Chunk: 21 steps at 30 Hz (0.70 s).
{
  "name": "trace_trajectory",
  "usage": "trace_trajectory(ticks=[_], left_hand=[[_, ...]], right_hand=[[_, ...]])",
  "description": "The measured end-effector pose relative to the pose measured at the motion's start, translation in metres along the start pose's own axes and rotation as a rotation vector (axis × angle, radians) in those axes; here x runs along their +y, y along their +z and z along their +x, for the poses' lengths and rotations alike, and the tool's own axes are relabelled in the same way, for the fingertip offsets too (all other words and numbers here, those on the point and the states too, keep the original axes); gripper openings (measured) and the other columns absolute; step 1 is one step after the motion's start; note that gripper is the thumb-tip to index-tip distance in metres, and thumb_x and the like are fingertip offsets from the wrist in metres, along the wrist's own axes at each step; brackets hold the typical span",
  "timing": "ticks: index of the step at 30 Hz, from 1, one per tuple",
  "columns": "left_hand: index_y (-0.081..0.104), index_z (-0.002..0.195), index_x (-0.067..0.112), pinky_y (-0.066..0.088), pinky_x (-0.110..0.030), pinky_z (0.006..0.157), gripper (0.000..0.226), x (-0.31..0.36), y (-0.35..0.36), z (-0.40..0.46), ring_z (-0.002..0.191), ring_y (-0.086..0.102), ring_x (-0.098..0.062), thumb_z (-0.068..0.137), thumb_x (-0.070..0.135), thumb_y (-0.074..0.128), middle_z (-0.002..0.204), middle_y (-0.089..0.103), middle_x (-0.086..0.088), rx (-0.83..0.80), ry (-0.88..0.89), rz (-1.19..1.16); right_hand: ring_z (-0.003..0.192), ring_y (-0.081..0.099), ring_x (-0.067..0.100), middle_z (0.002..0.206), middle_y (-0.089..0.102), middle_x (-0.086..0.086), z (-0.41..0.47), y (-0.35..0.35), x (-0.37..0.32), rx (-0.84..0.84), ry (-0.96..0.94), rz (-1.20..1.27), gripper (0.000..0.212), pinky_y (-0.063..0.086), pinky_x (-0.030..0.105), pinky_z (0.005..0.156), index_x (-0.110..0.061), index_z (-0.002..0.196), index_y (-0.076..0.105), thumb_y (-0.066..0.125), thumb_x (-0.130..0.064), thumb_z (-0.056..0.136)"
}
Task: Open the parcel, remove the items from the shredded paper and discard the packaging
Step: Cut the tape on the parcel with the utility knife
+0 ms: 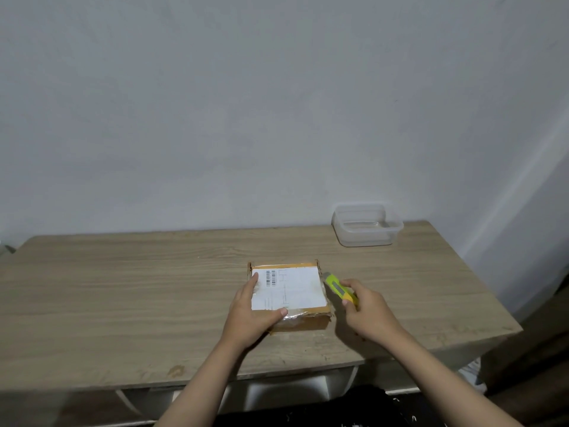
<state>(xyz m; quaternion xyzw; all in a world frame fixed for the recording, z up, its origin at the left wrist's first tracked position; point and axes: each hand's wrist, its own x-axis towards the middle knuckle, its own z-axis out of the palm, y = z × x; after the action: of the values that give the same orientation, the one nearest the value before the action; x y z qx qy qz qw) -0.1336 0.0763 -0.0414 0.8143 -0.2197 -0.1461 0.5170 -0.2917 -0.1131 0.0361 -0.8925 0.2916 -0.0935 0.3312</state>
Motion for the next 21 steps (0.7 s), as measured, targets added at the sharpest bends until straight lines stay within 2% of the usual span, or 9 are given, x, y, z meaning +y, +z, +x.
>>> trace_trajectory(ticks=[3,5,8,14,18,21], left_hand=[[0.036,0.141,0.03,0.037,-0.031,0.107,0.107,-0.001,0.002,0.0,0.124,0.044,-0.008,0.048,0.048,0.086,0.134,0.044,0.007,-0.003,-0.025,-0.047],[0.036,0.14,0.033,0.041,-0.037,0.106,0.109,-0.003,0.003,0.0,0.124,0.047,-0.009,0.045,0.05,0.086,0.136,0.047,0.005,-0.007,-0.048,-0.09],[0.036,0.14,0.033,0.041,-0.038,0.106,0.109,-0.005,0.004,0.0,0.124,0.048,-0.01,0.045,0.051,0.085,0.136,0.049,0.003,-0.013,-0.046,-0.105],[0.036,0.14,0.033,0.041,-0.037,0.106,0.109,-0.007,0.003,0.0,0.124,0.048,-0.011,0.045,0.054,0.084,0.136,0.049,0.003,-0.014,-0.035,-0.101],[0.036,0.14,0.033,0.042,-0.038,0.106,0.11,-0.007,0.004,0.0,0.123,0.049,-0.011,0.044,0.054,0.085,0.135,0.05,0.003,-0.009,-0.039,-0.103],[0.037,0.139,0.035,0.042,-0.038,0.106,0.11,-0.008,0.005,0.001,0.123,0.05,-0.011,0.043,0.054,0.086,0.136,0.05,0.003,-0.002,-0.053,-0.114]], right_hand=[[0.07,0.055,0.013,0.098,0.066,0.006,0.0,0.002,-0.003,-0.013,0.006,0.003,0.042,0.04,0.019,0.063,-0.017,0.128,0.052,0.053,-0.011,0.087],[0.083,0.06,0.019,0.107,0.067,0.008,0.001,0.004,-0.004,-0.005,0.017,0.005,0.043,0.042,0.02,0.072,-0.016,0.128,0.052,0.054,-0.01,0.086],[0.1,0.062,0.026,0.114,0.067,0.01,0.002,0.006,-0.007,-0.003,0.024,-0.001,0.043,0.042,0.022,0.078,-0.015,0.128,0.052,0.054,-0.009,0.085],[0.107,0.059,0.028,0.12,0.064,0.011,0.003,0.005,-0.013,-0.017,0.026,-0.05,0.045,0.046,0.027,0.087,-0.013,0.131,0.05,0.052,-0.01,0.086],[0.103,0.061,0.031,0.116,0.065,0.015,0.006,0.003,-0.022,-0.037,0.031,-0.116,0.044,0.045,0.027,0.076,-0.011,0.129,0.049,0.049,-0.009,0.085],[0.099,0.061,0.033,0.11,0.066,0.016,0.008,-0.003,-0.031,-0.082,0.021,-0.169,0.038,0.049,0.032,0.073,-0.008,0.121,0.054,0.049,-0.009,0.083]])
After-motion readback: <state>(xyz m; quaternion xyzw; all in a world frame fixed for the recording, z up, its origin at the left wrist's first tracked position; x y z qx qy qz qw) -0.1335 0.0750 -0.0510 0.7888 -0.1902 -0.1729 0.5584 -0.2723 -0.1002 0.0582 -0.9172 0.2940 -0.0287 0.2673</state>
